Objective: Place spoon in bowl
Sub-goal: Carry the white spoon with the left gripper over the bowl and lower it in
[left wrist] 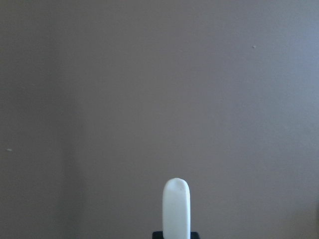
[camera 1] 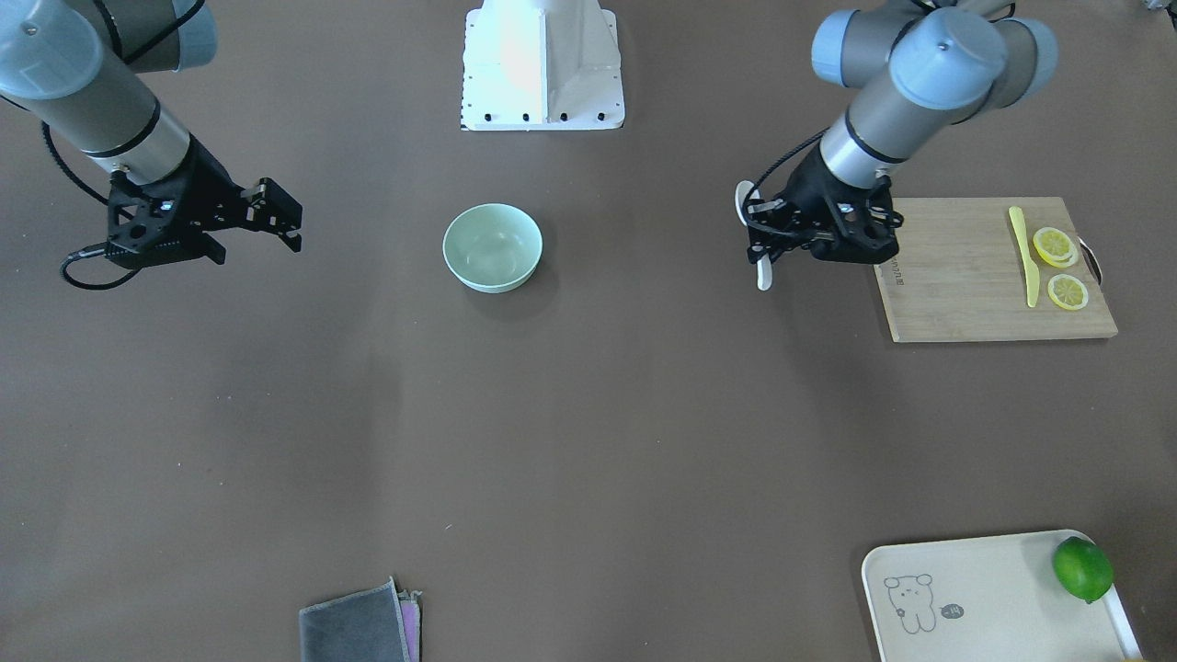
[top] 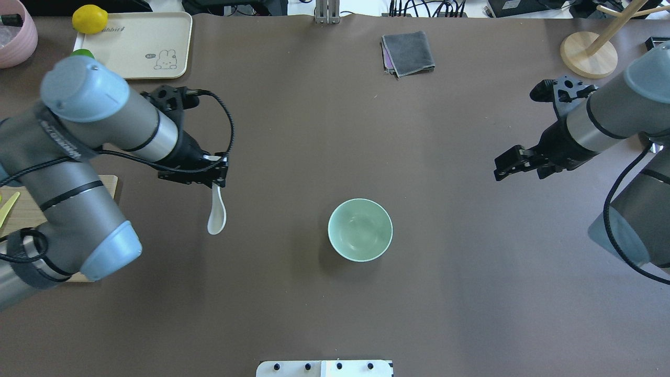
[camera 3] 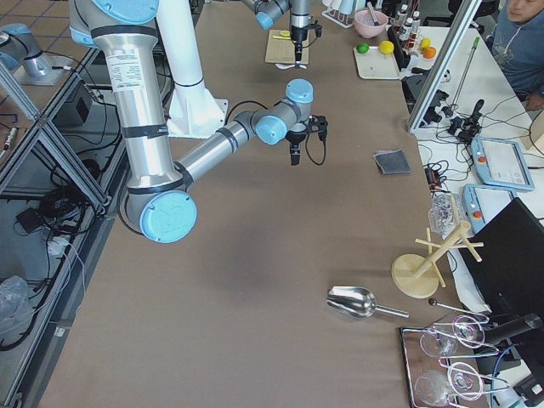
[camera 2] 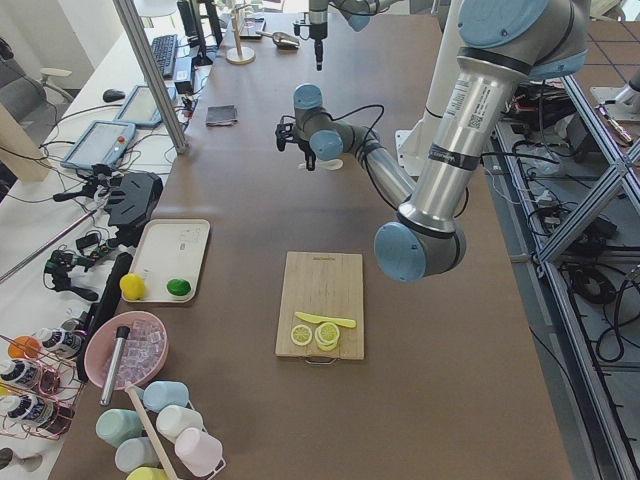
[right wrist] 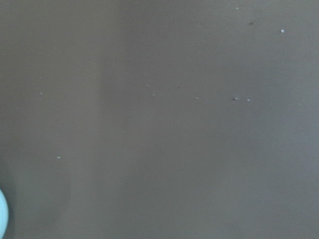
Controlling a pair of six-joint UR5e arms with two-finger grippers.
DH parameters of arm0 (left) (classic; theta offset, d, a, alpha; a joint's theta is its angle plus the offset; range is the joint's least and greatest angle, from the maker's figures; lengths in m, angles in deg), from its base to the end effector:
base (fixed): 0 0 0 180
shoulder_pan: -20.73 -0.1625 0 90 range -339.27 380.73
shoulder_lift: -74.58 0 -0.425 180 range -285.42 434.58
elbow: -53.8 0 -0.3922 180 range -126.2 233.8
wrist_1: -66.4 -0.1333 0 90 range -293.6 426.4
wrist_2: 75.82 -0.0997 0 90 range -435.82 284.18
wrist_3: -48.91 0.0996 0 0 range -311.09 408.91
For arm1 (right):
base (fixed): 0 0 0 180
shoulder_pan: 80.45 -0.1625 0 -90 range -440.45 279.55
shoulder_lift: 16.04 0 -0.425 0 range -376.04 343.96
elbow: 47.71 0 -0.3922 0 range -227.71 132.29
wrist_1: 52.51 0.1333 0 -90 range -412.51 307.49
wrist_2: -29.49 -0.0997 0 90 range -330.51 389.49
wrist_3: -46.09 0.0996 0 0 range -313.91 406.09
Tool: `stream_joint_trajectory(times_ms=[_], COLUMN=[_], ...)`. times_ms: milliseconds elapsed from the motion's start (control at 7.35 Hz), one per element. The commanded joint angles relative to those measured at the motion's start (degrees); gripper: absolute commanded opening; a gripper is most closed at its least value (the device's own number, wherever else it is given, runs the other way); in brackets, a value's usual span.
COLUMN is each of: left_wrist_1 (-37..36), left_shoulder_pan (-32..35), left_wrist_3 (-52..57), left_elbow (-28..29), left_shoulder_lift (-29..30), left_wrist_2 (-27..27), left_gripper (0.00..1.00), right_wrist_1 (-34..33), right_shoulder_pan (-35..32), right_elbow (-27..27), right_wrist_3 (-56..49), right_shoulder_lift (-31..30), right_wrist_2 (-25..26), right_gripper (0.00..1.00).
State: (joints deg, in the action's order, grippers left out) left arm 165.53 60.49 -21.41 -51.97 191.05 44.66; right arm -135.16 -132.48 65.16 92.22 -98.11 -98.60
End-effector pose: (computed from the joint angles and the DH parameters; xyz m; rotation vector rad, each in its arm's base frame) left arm 0.4153 -0.4532 0.2550 0.0033 1.0030 -0.0822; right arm -0.2647 -0.4560 0.3827 0.0473 -0.9025 -0.0886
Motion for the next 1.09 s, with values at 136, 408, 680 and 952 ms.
stream_joint_trajectory(times_ms=[136, 408, 680, 952], left_wrist_1=[-3.33, -3.07, -2.81, -2.72], left_shoulder_pan=[-7.93, -11.10, -13.92, -14.10], left_wrist_3=[-9.02, -13.07, -14.14, -14.15], left_elbow=[10.63, 16.88, 20.51, 20.60], left_shoulder_lift=[15.05, 22.45, 25.81, 25.64], left_wrist_2=[-9.36, -12.72, -15.72, -15.81], left_gripper=[0.00, 0.00, 0.00, 0.29], right_wrist_1=[0.03, 0.20, 0.20, 0.73], right_shoulder_pan=[-6.05, -7.72, -8.34, -8.61], right_elbow=[-2.30, -3.80, -3.80, -3.37], right_wrist_3=[-10.33, -13.08, -13.18, -13.18], right_shoulder_lift=[-4.84, -5.73, -6.61, -7.84], right_wrist_2=[-0.67, -0.58, -0.67, -0.76], right_gripper=[1.00, 1.00, 1.00, 1.00])
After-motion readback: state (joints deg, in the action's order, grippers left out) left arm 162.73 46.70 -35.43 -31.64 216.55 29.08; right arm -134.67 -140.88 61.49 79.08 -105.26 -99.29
